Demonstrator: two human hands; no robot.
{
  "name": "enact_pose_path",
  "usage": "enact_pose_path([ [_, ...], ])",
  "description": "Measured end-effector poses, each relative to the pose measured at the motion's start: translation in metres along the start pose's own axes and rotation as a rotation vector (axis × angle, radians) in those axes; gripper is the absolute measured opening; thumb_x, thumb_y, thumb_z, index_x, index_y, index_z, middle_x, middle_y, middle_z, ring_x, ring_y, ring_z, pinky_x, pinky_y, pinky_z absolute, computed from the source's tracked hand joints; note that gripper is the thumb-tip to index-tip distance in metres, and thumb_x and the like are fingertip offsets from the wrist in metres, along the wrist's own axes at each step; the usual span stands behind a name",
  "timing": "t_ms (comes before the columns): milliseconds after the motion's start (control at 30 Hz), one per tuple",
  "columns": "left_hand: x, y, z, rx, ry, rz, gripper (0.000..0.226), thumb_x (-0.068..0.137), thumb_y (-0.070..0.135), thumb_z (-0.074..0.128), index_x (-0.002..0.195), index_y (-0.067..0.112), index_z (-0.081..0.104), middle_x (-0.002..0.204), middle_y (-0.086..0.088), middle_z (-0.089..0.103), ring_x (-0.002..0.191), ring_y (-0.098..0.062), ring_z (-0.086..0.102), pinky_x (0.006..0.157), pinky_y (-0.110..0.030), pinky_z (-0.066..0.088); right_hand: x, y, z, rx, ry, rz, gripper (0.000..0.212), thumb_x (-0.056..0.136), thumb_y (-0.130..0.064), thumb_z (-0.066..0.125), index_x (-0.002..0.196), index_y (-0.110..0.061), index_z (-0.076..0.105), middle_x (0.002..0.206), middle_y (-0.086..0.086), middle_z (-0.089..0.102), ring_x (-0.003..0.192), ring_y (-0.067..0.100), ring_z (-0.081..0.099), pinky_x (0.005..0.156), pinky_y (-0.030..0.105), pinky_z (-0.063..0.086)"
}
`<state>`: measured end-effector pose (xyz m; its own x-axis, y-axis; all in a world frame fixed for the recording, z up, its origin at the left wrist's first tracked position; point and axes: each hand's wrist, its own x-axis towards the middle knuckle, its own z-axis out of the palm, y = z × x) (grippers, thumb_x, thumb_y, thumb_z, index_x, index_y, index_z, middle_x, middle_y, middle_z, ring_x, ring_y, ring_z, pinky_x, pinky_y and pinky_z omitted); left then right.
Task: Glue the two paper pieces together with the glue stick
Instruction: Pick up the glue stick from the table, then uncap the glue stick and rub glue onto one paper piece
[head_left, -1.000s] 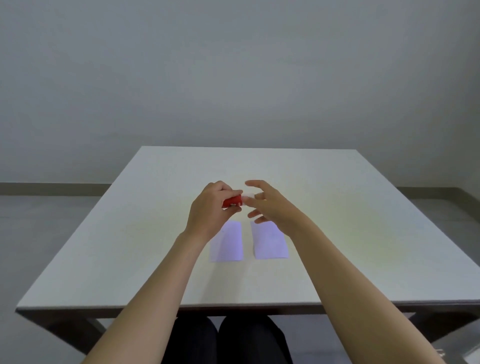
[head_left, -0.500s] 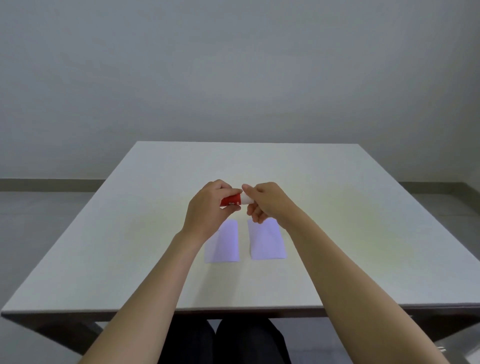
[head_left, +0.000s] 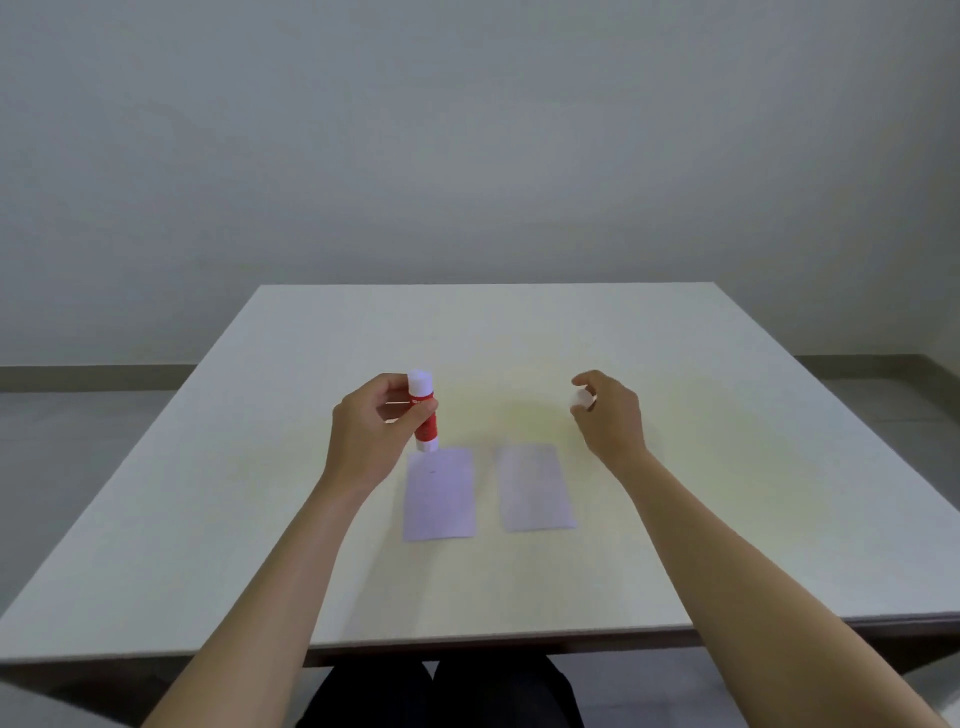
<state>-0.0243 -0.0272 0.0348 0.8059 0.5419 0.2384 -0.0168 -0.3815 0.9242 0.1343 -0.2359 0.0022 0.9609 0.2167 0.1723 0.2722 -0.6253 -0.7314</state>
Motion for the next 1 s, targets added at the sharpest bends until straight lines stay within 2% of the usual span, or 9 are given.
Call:
enact_pose_path([
  [67, 0.001, -0.001, 0.001, -0.052, 0.001, -0.039, 0.009, 0.080, 0.018, 0.070, 0.088, 0.022, 0.069, 0.071, 0.003, 0.075, 0.085, -0.013, 0.072, 0.087, -0.031, 0.053, -0.005, 0.007, 0.004, -0.072, -0.025, -0.039, 0.031, 0.088, 0.001, 0.047, 0.117, -0.006, 0.058, 0.113, 0.013, 0.064, 0.105, 0.031, 0.056, 0.080, 0.031, 0.043],
  [133, 0.001, -0.002, 0.002, -0.104, 0.022, -0.079, 0.012, 0.079, 0.019, 0.071, 0.091, 0.021, 0.070, 0.081, 0.000, 0.076, 0.088, -0.017, 0.072, 0.092, -0.042, 0.053, -0.007, 0.013, 0.006, -0.157, -0.045, -0.077, 0.031, 0.087, 0.003, 0.046, 0.115, -0.003, 0.058, 0.112, 0.015, 0.064, 0.106, 0.032, 0.053, 0.078, 0.033, 0.042],
  [300, -0.001, 0.000, 0.003, -0.258, 0.065, -0.129, 0.019, 0.079, 0.011, 0.072, 0.098, 0.013, 0.068, 0.094, -0.005, 0.074, 0.086, -0.021, 0.072, 0.087, -0.045, 0.056, -0.006, 0.013, 0.005, -0.255, -0.107, -0.119, 0.039, 0.087, 0.000, 0.047, 0.125, -0.007, 0.050, 0.118, 0.016, 0.059, 0.114, 0.033, 0.049, 0.082, 0.035, 0.043],
  [433, -0.001, 0.002, 0.006, -0.305, 0.066, -0.128, 0.017, 0.081, 0.009, 0.070, 0.097, 0.015, 0.069, 0.090, -0.002, 0.073, 0.082, -0.017, 0.072, 0.084, -0.041, 0.058, -0.007, 0.004, 0.002, -0.249, -0.085, -0.107, 0.052, 0.085, -0.009, 0.059, 0.133, -0.008, 0.040, 0.129, 0.019, 0.047, 0.115, 0.037, 0.048, 0.088, 0.040, 0.042],
  [567, 0.000, 0.007, 0.016, -0.418, 0.088, -0.138, 0.011, 0.081, 0.007, 0.069, 0.089, 0.015, 0.070, 0.096, -0.009, 0.072, 0.097, -0.025, 0.069, 0.082, -0.040, 0.058, -0.025, -0.037, 0.005, 0.051, 0.009, -0.155, 0.047, 0.085, -0.025, 0.067, 0.126, -0.012, 0.049, 0.123, 0.010, 0.053, 0.100, 0.025, 0.058, 0.080, 0.029, 0.044],
  [667, -0.003, 0.013, 0.029, -0.565, 0.135, -0.182, 0.014, 0.081, 0.008, 0.070, 0.092, 0.000, 0.067, 0.097, -0.016, 0.069, 0.093, -0.029, 0.070, 0.078, -0.032, 0.059, -0.045, -0.071, 0.012, 0.457, -0.307, -0.098, 0.028, 0.086, -0.023, 0.067, 0.112, -0.015, 0.058, 0.104, 0.008, 0.063, 0.076, 0.017, 0.066, 0.068, 0.026, 0.053],
  [767, -0.008, 0.013, 0.032, -0.672, 0.174, -0.233, 0.020, 0.081, 0.010, 0.071, 0.093, -0.005, 0.065, 0.093, -0.014, 0.071, 0.081, -0.025, 0.073, 0.074, -0.027, 0.058, -0.056, -0.083, 0.016, 0.822, -0.551, -0.017, 0.014, 0.090, -0.009, 0.061, 0.102, -0.001, 0.060, 0.086, 0.016, 0.063, 0.064, 0.022, 0.068, 0.063, 0.029, 0.057],
  [867, -0.012, 0.009, 0.028, -0.700, 0.176, -0.252, 0.017, 0.080, 0.010, 0.071, 0.091, -0.001, 0.065, 0.094, -0.014, 0.071, 0.080, -0.024, 0.074, 0.077, -0.028, 0.059, -0.058, -0.083, 0.019, 0.926, -0.611, 0.084, 0.019, 0.095, -0.018, 0.055, 0.089, 0.000, 0.060, 0.074, 0.013, 0.059, 0.051, 0.019, 0.060, 0.051, 0.025, 0.050],
  [1000, -0.017, 0.011, 0.033, -0.678, 0.118, -0.198, 0.011, 0.078, 0.007, 0.073, 0.087, 0.004, 0.066, 0.093, -0.008, 0.072, 0.088, -0.022, 0.073, 0.079, -0.029, 0.058, -0.058, -0.085, 0.028, 0.954, -0.509, 0.449, 0.037, 0.099, -0.035, 0.044, 0.071, -0.010, 0.048, 0.043, -0.001, 0.042, 0.033, 0.014, 0.032, 0.034, 0.019, 0.027],
])
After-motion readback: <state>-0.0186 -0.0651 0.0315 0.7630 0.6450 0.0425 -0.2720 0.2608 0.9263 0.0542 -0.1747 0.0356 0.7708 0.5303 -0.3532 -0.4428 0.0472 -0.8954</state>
